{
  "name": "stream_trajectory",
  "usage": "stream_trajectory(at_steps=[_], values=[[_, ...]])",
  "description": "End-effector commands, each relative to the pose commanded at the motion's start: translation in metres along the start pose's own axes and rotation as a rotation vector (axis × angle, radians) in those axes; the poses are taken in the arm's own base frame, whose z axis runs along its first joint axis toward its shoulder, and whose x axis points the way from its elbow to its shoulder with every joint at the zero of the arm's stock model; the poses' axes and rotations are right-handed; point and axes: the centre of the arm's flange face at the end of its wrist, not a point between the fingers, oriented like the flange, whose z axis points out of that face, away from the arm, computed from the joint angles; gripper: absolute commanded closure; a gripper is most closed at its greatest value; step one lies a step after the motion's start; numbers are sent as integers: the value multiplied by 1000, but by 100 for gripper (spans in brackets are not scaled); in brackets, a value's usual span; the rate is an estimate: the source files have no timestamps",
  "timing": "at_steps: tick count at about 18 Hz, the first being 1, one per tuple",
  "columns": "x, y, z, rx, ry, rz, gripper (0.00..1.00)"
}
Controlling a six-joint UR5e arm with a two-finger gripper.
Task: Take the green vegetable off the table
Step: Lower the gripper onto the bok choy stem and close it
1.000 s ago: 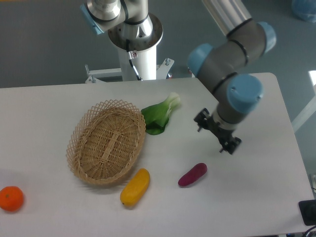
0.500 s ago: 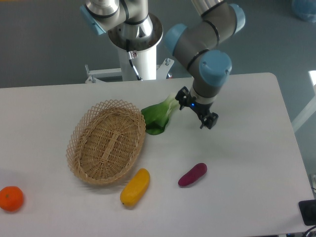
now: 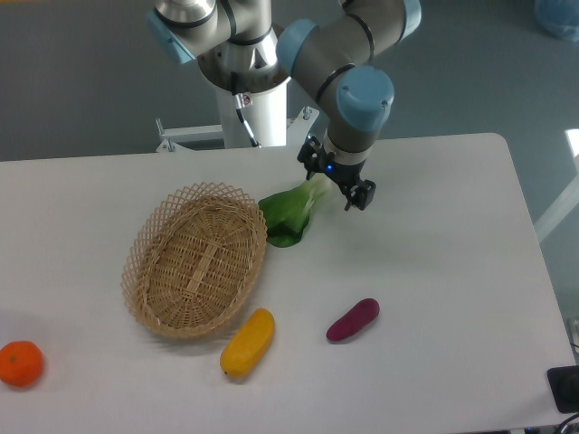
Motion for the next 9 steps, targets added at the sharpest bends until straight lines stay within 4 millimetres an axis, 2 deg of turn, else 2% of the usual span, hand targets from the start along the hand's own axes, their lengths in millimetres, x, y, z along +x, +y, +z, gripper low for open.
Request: stream_trajectory(at_steps=[4, 9], values=[[8, 2, 15, -5, 11, 0, 0], [7, 2, 37, 1, -19, 3, 0]])
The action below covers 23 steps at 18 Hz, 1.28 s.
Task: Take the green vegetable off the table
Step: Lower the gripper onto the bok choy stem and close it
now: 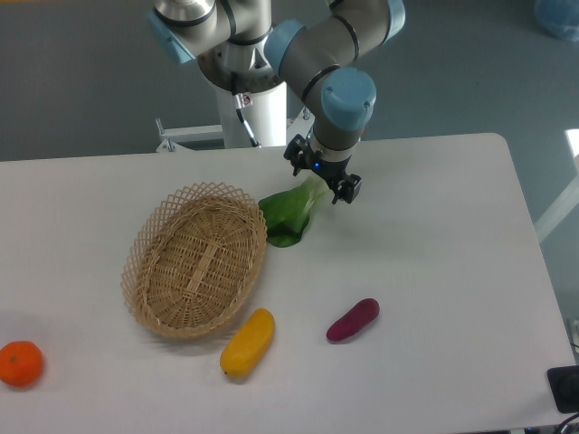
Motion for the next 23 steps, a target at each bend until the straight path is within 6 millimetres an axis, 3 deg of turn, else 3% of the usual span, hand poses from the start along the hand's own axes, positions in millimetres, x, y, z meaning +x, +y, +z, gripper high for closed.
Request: stream_trajectory(at_steps=[8, 15, 19, 20, 23], values=[[-1, 1, 15, -32, 17, 4, 0], [-3, -11, 37, -85, 30, 39, 0], [-4, -12, 37, -96, 27, 48, 1], [-5, -12, 37, -96, 26, 53, 9], [-5, -12, 37, -96, 26, 54, 54]])
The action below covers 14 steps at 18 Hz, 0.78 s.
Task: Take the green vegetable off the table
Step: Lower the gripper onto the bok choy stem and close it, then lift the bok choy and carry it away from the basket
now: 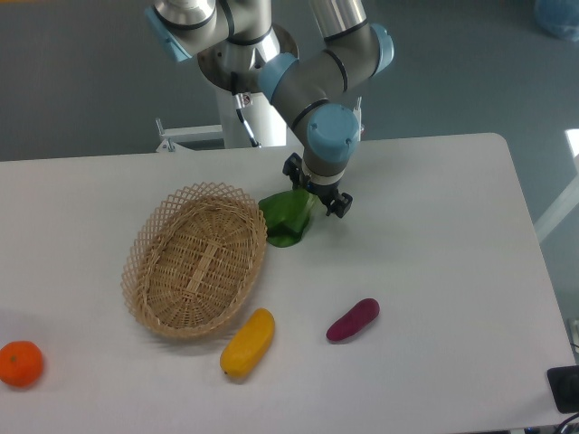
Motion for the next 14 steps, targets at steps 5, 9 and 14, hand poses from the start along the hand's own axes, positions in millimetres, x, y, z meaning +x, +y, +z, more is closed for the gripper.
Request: stream_trajectory(at_steps=[5, 9, 14], values=[[-8, -1, -9, 5, -18, 2, 97], [-20, 0, -31, 12, -50, -3, 97], [-53, -4, -84, 30, -113, -7, 97]])
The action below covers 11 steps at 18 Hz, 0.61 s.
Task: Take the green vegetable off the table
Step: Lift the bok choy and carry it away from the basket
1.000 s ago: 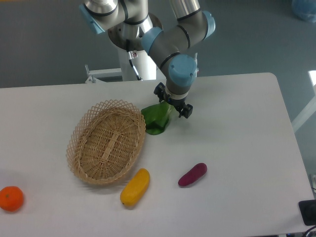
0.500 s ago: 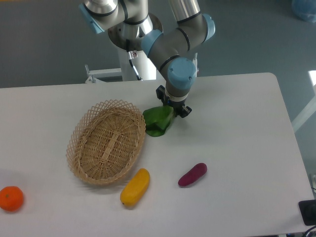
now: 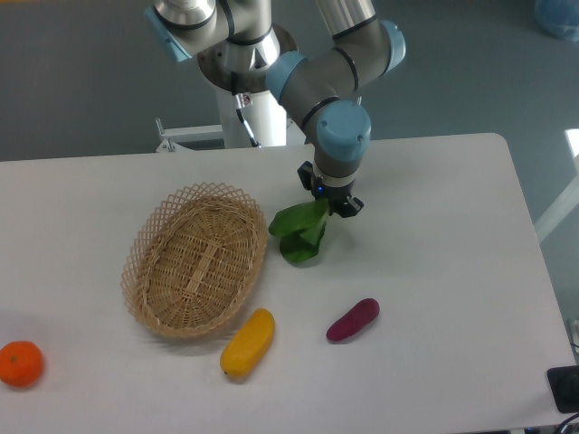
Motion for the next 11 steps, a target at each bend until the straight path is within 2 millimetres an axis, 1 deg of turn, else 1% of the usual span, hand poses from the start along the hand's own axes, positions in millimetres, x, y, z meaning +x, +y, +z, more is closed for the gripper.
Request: stream_trajectory(at_steps=[4, 5, 8, 11], values=[[-35, -2, -44, 37, -79, -15, 97], [-43, -5, -49, 55, -87, -18, 97], [-73, -9, -72, 88, -131, -25, 97], [-104, -15, -102, 100, -159, -24, 96]])
